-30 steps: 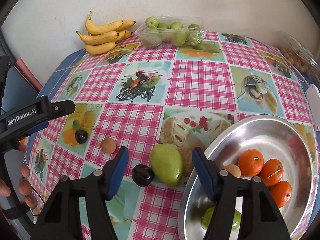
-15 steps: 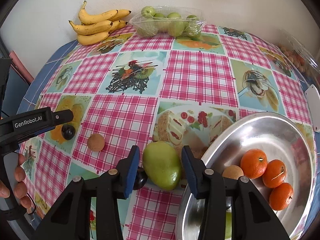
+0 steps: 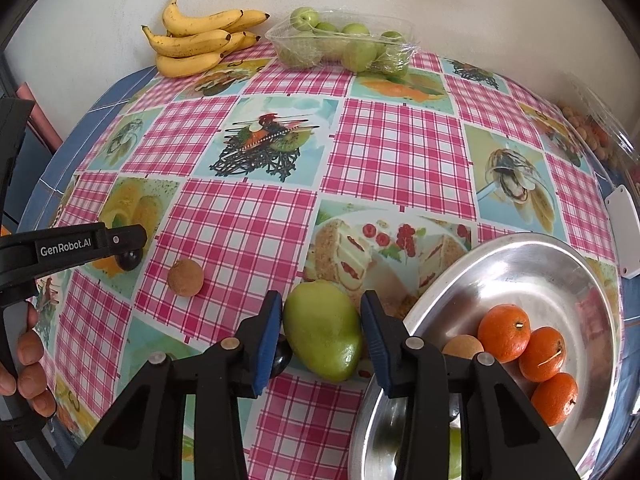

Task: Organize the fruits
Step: 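Close the right tool on the green mango while the left tool grasps the black plum, then lift the green mango with the right tool and the plum with the left, then carry the green mango and black plum over the steel bowl with both tools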

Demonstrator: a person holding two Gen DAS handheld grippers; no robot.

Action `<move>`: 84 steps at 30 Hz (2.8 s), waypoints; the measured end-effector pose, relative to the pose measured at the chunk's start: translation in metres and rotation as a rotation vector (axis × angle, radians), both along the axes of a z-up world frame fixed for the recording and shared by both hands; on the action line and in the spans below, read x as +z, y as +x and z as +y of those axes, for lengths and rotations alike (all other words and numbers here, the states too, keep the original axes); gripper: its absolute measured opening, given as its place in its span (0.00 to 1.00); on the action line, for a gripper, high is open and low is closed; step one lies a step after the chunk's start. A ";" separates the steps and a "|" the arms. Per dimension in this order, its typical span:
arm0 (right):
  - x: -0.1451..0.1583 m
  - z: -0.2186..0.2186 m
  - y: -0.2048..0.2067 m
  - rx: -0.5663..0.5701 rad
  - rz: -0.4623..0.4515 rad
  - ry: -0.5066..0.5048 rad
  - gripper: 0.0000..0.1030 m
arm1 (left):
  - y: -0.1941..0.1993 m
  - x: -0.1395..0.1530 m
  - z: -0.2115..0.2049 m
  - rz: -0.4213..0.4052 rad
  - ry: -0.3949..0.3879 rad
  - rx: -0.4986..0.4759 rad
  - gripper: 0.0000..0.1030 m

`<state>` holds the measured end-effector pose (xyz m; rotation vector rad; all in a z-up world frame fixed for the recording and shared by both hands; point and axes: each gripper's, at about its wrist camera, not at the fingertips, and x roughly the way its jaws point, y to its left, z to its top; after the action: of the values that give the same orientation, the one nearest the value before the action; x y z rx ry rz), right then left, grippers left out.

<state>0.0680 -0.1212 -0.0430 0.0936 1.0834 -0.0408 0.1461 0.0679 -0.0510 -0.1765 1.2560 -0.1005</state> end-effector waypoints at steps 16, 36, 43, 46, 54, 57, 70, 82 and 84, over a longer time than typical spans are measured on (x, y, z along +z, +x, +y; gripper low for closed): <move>0.015 -0.004 -0.004 -0.009 -0.036 0.039 0.38 | -0.006 0.033 -0.006 -0.077 -0.036 -0.011 0.27; 0.005 -0.001 0.013 -0.008 -0.017 0.021 0.40 | -0.006 0.021 -0.013 -0.032 -0.025 -0.016 0.27; -0.002 0.003 0.015 0.003 0.004 0.000 0.41 | -0.006 0.023 -0.014 -0.033 -0.031 -0.016 0.27; -0.003 0.005 0.015 0.006 0.004 -0.008 0.41 | -0.005 0.023 -0.014 -0.031 -0.029 -0.019 0.27; -0.009 0.009 0.016 0.010 0.029 -0.033 0.42 | -0.005 0.024 -0.014 -0.034 -0.026 -0.020 0.27; -0.009 0.008 0.015 0.008 0.035 -0.028 0.42 | -0.005 0.027 -0.012 -0.035 -0.034 -0.017 0.27; 0.027 0.001 0.006 -0.013 -0.052 0.014 0.41 | -0.007 0.056 -0.016 -0.102 -0.048 -0.027 0.27; 0.031 -0.007 0.002 -0.044 -0.052 0.039 0.41 | -0.009 0.061 -0.019 -0.113 -0.045 -0.031 0.27; 0.033 -0.008 0.001 -0.046 -0.051 0.039 0.41 | -0.009 0.062 -0.019 -0.115 -0.048 -0.031 0.27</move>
<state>0.0687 -0.1294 -0.0103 0.1542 1.0309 -0.0586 0.1366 0.0492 0.0113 -0.1897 1.1429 -0.1655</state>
